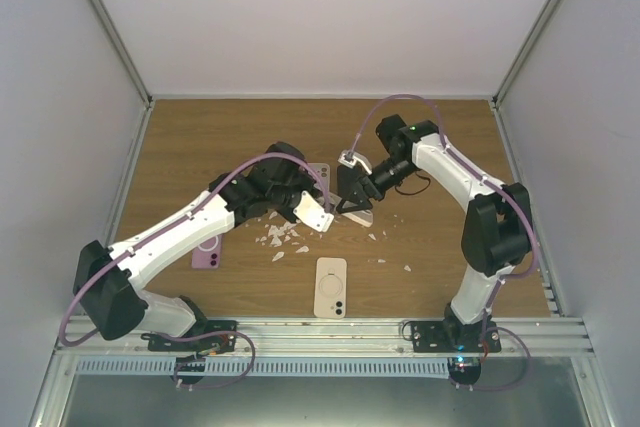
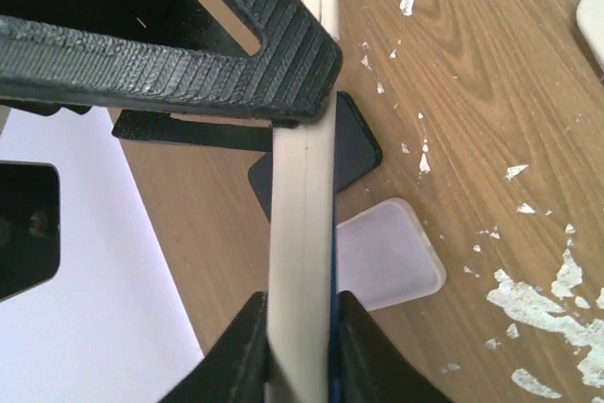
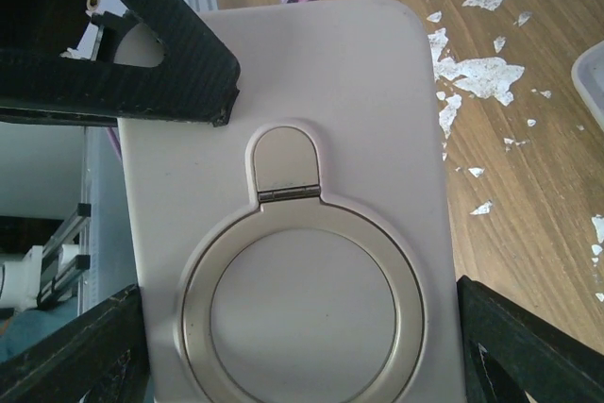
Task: Take the phone out of the phone case
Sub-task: Adjust the phone.
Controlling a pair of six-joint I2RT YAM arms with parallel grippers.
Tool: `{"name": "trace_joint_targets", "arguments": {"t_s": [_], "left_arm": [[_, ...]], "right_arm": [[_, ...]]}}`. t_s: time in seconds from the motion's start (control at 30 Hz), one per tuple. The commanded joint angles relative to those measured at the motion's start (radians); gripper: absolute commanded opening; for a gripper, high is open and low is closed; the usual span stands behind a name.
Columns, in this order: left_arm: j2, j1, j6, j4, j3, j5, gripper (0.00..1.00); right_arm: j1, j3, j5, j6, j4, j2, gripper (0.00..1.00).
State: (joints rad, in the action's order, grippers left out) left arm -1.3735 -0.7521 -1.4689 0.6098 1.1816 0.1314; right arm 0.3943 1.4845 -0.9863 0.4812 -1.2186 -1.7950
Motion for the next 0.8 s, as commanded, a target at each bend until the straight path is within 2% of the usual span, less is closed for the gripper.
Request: {"name": "trace_joint_targets", "arguments": {"t_s": [0.0,0.13,0.17,0.2,0.27,0.37,0.57,0.67,0.77], "left_arm": [[0.033,-0.008,0.072,-0.045,0.002,0.042,0.11],[0.048,-0.007,0.157,-0.04,0.001,0.081,0.0],[0.053,-0.004,0.187,-0.042,0.003,0.093,0.0],[0.057,0.003,0.223,-0.04,0.01,0.122,0.0],[0.058,0.029,0.316,-0.027,0.04,0.188,0.0],[0.05,0.092,0.482,-0.004,0.113,0.314,0.0],[0.06,0.189,0.81,-0.058,0.194,0.552,0.0],[0.063,0.237,0.973,-0.12,0.22,0.635,0.0],[0.072,0.292,1.187,-0.215,0.226,0.721,0.0]], "right_arm": [[0.008,0.002,-0.095,-0.001,-0.013,0.042,0.52],[0.008,0.033,-0.101,0.011,-0.037,0.043,0.55],[0.004,0.058,-0.101,0.024,-0.054,0.041,0.6],[-0.005,0.082,-0.111,0.039,-0.074,0.037,0.72],[-0.041,0.145,-0.14,0.061,-0.105,0.028,0.87],[-0.113,0.242,-0.158,0.061,-0.106,0.024,0.99],[-0.284,0.421,-0.257,0.015,-0.063,0.008,1.0],[-0.365,0.41,-0.307,-0.101,0.087,0.046,0.99],[-0.432,0.31,-0.352,-0.289,0.349,0.124,1.0]]}}
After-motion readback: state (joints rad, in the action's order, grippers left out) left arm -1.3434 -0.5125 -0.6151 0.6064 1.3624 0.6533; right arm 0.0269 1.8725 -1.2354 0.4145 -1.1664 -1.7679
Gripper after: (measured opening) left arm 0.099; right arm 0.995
